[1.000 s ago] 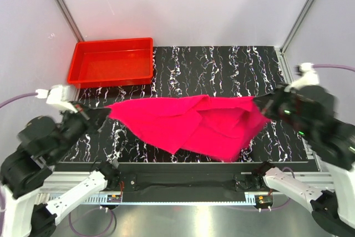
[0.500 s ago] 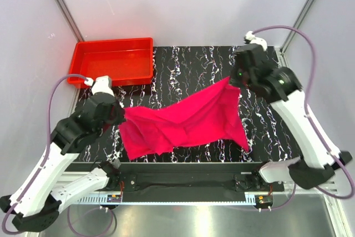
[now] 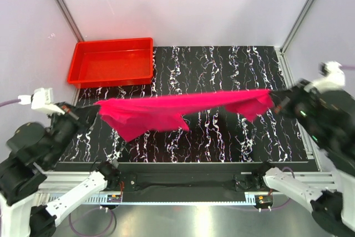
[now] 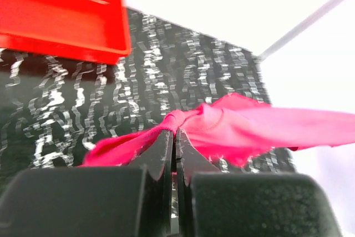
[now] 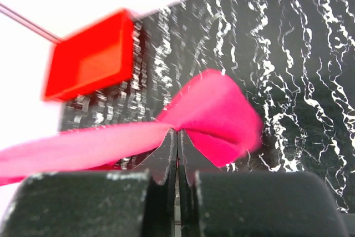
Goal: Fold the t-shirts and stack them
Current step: Flatten the tshirt out
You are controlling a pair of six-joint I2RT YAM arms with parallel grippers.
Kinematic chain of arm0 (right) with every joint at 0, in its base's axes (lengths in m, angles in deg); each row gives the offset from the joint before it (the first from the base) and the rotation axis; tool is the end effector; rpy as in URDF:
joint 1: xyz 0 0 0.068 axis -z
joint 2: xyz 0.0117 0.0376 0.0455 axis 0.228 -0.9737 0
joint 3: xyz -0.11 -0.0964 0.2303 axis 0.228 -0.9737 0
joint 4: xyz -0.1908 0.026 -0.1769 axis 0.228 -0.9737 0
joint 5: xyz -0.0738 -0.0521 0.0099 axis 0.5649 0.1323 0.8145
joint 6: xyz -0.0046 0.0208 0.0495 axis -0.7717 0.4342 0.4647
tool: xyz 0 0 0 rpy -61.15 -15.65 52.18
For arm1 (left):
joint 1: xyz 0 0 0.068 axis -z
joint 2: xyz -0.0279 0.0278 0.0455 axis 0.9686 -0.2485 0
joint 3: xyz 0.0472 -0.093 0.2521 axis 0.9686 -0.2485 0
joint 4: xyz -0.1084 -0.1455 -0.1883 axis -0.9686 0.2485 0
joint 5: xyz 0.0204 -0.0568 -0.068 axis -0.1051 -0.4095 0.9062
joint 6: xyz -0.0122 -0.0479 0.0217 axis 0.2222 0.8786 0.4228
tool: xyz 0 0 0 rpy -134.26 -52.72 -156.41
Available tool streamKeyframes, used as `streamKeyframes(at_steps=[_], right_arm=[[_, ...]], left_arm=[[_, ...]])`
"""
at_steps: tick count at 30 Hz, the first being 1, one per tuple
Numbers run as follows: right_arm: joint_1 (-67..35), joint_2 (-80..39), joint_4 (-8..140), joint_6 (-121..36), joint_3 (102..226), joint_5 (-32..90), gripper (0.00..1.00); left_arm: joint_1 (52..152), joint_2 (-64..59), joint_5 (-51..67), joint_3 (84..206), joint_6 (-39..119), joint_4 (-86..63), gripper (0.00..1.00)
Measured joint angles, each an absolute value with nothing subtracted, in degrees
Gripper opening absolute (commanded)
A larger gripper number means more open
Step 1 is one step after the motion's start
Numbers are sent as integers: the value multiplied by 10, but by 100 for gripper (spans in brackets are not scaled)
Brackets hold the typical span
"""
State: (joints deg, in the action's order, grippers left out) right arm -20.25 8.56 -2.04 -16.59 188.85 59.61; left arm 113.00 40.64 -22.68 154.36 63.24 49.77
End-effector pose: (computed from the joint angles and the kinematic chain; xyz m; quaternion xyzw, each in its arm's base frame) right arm 0.0718 0.0309 0.5080 0.1074 0.8042 0.1699 0.5593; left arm 0.0203 0.0017 0.4609 -0.1082 0.7528 -0.2513 0.5987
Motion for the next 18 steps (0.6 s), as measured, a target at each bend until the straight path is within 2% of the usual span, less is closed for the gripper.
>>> streamKeyframes(at_steps=[4, 9, 13, 18], right_arm=[[-202, 130, -67, -158, 1948, 582, 0], [-202, 93, -91, -157, 2011, 577, 0], [-202, 4, -81, -170, 2008, 589, 0], [-166, -160, 1, -209, 1918, 580, 0]], left_arm=[[1130, 430, -180, 1557, 633, 498, 0], [1130, 389, -130, 1602, 630, 489, 0], [1130, 283, -128, 1633, 622, 478, 0], [1103, 82, -134, 1640, 615, 476, 0]])
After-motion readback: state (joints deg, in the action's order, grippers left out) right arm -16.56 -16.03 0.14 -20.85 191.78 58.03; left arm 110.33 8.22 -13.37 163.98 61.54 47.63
